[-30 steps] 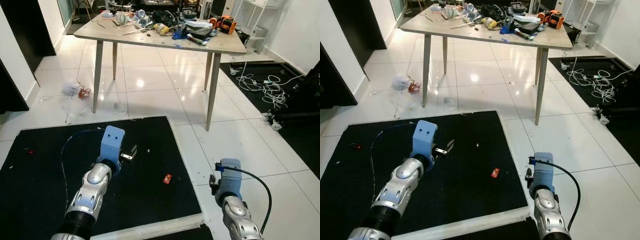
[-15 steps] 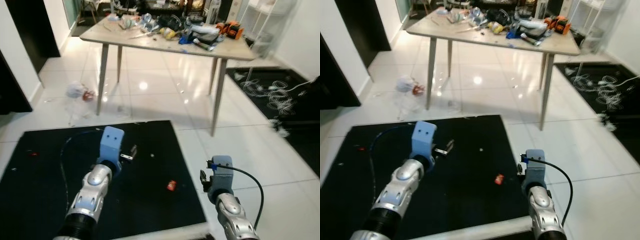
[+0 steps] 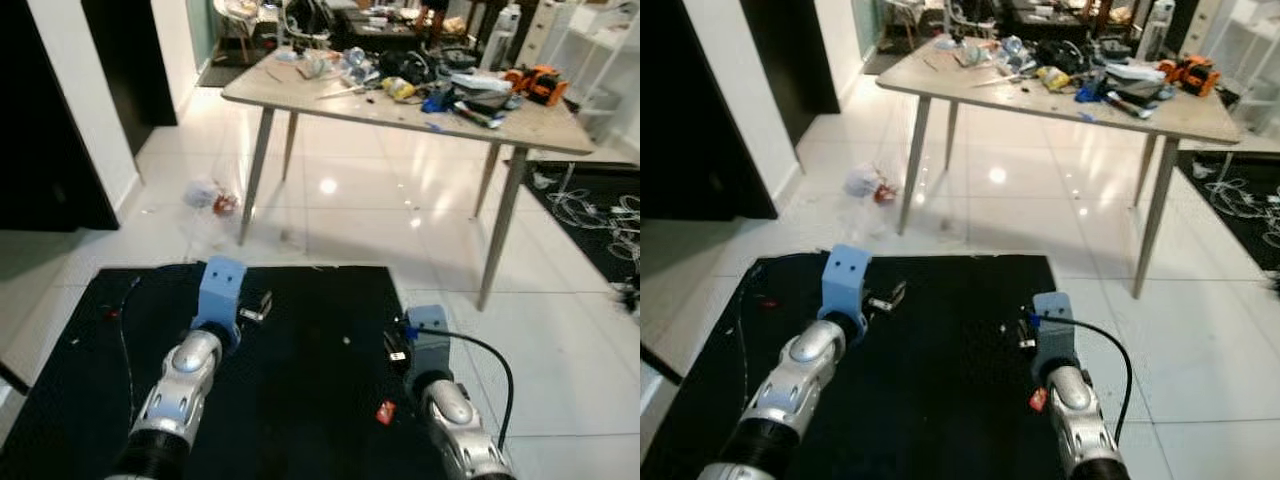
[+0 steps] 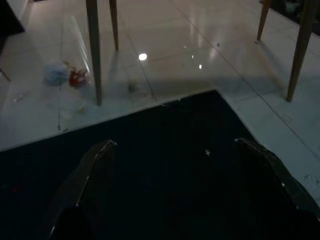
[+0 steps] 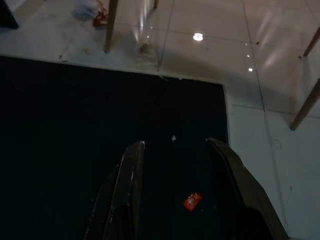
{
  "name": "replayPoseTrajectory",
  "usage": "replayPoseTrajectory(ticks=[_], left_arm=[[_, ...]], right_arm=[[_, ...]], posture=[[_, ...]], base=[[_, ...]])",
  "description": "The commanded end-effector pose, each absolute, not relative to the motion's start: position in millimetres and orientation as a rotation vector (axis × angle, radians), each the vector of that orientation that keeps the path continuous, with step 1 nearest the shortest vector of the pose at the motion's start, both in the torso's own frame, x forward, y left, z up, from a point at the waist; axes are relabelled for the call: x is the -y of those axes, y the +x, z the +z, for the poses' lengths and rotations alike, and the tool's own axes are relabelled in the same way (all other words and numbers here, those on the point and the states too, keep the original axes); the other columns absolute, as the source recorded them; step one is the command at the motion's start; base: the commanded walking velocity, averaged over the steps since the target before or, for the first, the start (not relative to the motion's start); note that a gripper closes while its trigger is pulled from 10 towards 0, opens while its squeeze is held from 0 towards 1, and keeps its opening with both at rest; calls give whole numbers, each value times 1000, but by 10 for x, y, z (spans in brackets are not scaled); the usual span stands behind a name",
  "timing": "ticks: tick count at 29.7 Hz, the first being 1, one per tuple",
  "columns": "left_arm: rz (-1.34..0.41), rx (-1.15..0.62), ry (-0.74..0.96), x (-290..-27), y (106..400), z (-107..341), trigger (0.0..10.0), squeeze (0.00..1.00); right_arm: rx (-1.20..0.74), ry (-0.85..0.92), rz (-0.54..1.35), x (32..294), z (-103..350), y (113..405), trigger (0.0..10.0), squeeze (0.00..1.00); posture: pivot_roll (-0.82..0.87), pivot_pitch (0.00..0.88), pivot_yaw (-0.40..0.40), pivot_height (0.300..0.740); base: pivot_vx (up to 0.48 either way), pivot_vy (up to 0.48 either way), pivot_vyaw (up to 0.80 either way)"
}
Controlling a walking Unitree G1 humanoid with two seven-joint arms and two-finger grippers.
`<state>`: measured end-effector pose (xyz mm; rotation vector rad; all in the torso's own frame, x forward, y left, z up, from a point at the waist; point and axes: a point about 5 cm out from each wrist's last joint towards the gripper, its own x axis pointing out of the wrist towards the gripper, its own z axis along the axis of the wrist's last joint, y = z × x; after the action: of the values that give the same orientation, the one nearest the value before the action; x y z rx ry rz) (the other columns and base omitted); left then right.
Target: Picking trash to rubbish bin
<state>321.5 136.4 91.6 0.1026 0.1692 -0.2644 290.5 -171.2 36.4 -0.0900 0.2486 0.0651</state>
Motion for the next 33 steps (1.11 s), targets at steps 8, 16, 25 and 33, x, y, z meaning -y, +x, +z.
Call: replayPoseTrajectory(ticks=[8,16,25,33], left_arm=[[-288,-159,107,-1308,3195,920,10000,0],[-293,-157,109,-1304,3194,920,10000,0],[-291,-159,114,-1320,3184,914,10000,0],[-294,-162,118,-1312,3181,908,10000,0]], right_arm=[[-252,-65,22,1799,338,2863,10000,0],[-260,-54,1,1831,322,2849,10000,0],[-251,-66,14,1803,329,2851,10000,0],[-255,-73,13,1813,323,2843,10000,0]], posture=[[-95,44,2,740],[-91,48,1,740],[-90,54,2,740],[-89,59,2,740]], base=[[381,0,-388],[382,0,-466],[381,0,0],[382,0,0]])
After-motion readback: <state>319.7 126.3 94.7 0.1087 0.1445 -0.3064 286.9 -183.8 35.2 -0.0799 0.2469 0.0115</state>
